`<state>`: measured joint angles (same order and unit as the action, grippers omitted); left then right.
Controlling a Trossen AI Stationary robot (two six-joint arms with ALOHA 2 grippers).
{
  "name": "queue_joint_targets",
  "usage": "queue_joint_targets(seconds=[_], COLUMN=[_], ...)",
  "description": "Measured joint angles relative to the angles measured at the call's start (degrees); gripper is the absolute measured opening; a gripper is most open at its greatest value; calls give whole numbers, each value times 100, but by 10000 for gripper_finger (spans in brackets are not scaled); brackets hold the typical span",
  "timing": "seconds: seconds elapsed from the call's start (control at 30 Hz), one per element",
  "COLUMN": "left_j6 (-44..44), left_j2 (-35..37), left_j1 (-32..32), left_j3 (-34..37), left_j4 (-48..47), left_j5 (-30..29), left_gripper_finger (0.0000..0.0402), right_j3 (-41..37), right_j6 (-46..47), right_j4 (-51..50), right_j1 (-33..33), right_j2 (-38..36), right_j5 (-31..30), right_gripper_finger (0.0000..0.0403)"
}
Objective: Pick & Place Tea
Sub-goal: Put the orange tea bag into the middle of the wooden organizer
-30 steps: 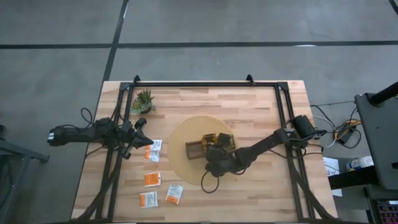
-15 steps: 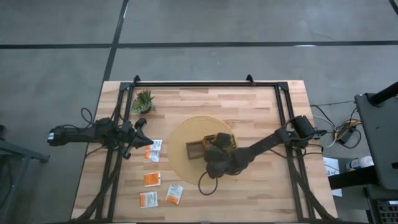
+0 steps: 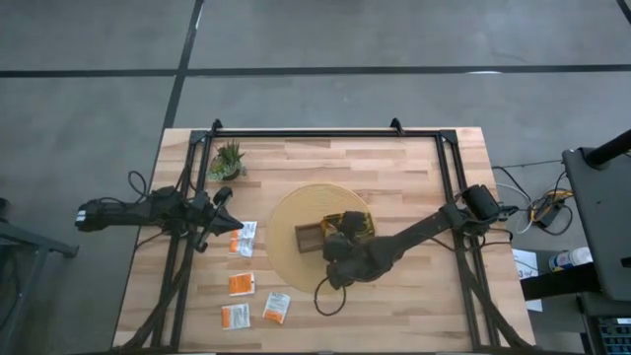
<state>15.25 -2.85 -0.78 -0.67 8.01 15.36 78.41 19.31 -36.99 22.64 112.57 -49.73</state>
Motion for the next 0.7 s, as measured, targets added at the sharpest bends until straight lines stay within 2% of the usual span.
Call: queue_joint_targets(seconds=[0.13,0.33,0.37,0.57,0.7], left_j6=[0,0,0,-1,0], left_j2=[0,0,0,1,1], left_j1=[0,2,1,1,0], left_j3=[-2,-2,0,0,0], left_j4=[2,2,4,3,4], left_j5=[1,-1,1,0,-1], left_gripper_finger=[0,0,0,0,0], right_j3=[107,12,-13,-289,-605], right_j6=[-117,-134,-129,103,145], right_j4=[-178,-337,-325,-219,153], right_j1=[101,27,-1,-183,-357], right_j2=[-22,-44,-41,-33,-33], right_j5=[31,764,838,914,1252], right_gripper_finger=[157,32,21,8,8])
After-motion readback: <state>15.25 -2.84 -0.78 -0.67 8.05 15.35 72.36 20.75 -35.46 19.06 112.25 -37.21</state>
